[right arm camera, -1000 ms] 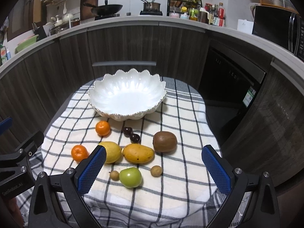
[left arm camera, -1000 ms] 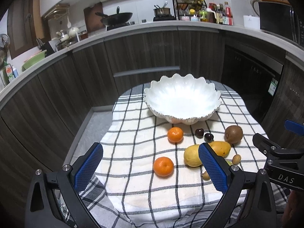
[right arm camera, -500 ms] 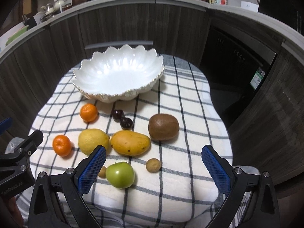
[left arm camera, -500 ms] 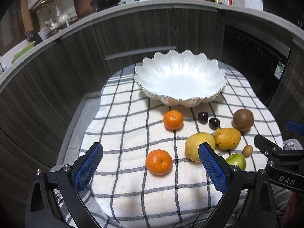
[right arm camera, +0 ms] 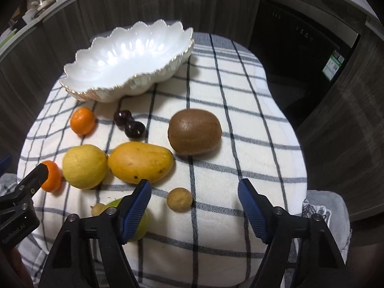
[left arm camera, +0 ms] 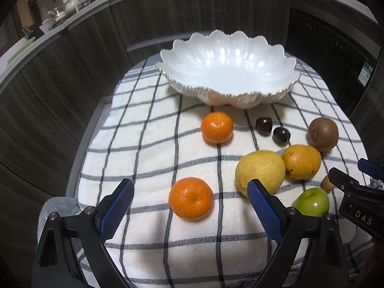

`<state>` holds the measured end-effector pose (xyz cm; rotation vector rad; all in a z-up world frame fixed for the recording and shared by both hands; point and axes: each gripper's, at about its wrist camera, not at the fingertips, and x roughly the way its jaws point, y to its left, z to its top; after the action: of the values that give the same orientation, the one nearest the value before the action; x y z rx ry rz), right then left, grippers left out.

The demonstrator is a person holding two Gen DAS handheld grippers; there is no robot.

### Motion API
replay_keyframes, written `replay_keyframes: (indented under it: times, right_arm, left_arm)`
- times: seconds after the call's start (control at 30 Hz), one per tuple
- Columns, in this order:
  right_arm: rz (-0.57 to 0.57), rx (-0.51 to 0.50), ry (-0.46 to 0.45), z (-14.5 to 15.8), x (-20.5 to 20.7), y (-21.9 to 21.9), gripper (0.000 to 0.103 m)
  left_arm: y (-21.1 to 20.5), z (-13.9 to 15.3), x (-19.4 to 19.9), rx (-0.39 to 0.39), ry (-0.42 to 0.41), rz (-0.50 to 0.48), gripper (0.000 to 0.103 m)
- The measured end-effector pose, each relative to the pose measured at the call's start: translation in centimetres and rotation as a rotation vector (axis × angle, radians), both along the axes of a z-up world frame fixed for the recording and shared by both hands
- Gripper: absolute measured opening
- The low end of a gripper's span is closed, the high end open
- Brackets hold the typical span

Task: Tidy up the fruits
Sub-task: 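Lower the left tool onto a mandarin while the right tool reaches a longan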

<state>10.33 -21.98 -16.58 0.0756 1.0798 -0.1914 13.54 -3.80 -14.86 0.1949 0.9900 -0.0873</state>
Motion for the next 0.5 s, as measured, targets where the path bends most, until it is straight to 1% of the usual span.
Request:
replay_keyframes:
  times: [0.1,0.17,0.3,0.37,0.5]
  right_arm:
    - [0.007,0.003,0.024,-0.7,0.3,0.2,0.073]
    - [0.014,0.006,0.039,-1.1,0.6,0.4,0.068]
    - [0.028,0.013,0.062,-1.6,0.9,0.8,0.063]
    - [0.027,0.019,0.069,-1.8,1.1,0.8,0.059]
    - [0.023,0.025,0.094,-2.5,1.5,0.8,0.059]
  left_arm:
    - [0.2,-0.9,0.5,0.002,0.027,0.011,0.093]
    - [0.2,-1.3,0.7,0.004,0.041,0.016,0.092]
    - [0.1,-2.2,1.1,-0.001,0.069,0.015,0.088]
    - [0.0,-2.5,1.2,-0.002,0.080,0.012,0.086]
    - [-0.3,-3.5,1.5,0.008,0.109,0.006,0.078]
